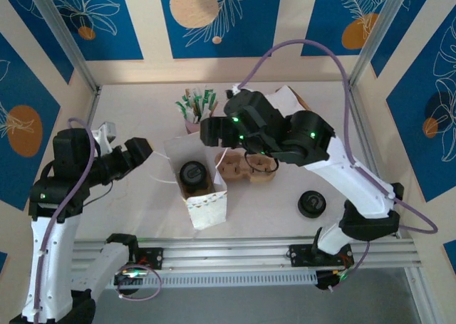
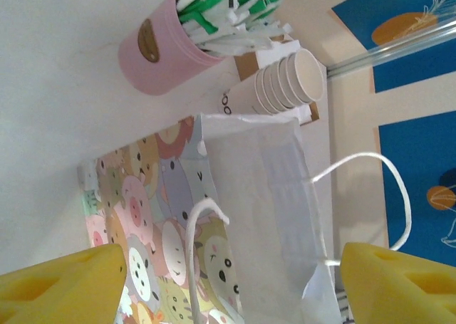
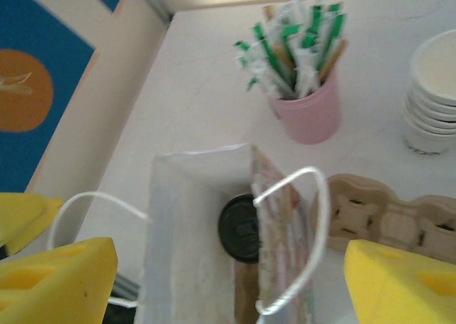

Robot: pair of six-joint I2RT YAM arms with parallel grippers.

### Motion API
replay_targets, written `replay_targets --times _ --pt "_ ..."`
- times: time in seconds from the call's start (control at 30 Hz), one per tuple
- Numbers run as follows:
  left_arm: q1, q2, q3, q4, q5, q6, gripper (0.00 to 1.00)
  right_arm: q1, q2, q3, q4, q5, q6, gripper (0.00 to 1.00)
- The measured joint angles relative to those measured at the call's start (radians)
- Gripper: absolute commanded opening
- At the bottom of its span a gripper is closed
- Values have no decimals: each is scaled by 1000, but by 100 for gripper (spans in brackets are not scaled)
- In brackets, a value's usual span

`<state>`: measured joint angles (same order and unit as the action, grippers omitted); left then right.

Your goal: Pack the takeout coffee

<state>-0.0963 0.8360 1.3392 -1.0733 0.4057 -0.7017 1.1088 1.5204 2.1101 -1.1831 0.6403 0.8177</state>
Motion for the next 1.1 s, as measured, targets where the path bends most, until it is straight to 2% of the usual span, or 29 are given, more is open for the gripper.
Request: replay_targets --times 0.3,0.5,0.6,0.67,0.77,1.03,1.1 --pt "0 37 11 -13 -48 -6 72 -96 -270 -275 3 93 111 79" --pt "0 47 11 -17 -74 -7 69 -303 -358 -383 22 40 119 77" --pt "0 59 18 -31 -100 -14 68 -445 -323 -398 55 -57 84 71" --pt "0 72 29 -36 -121 -13 64 -528 -267 -397 93 -140 46 60" --pt "0 104 58 -50 -156 -1 59 -607 -167 -394 164 -253 -16 54" --pt "0 227 159 -69 -195 66 42 -653 76 -315 370 -563 -248 29" --pt "0 257 177 -69 -193 78 38 -653 119 -283 405 -631 -282 26"
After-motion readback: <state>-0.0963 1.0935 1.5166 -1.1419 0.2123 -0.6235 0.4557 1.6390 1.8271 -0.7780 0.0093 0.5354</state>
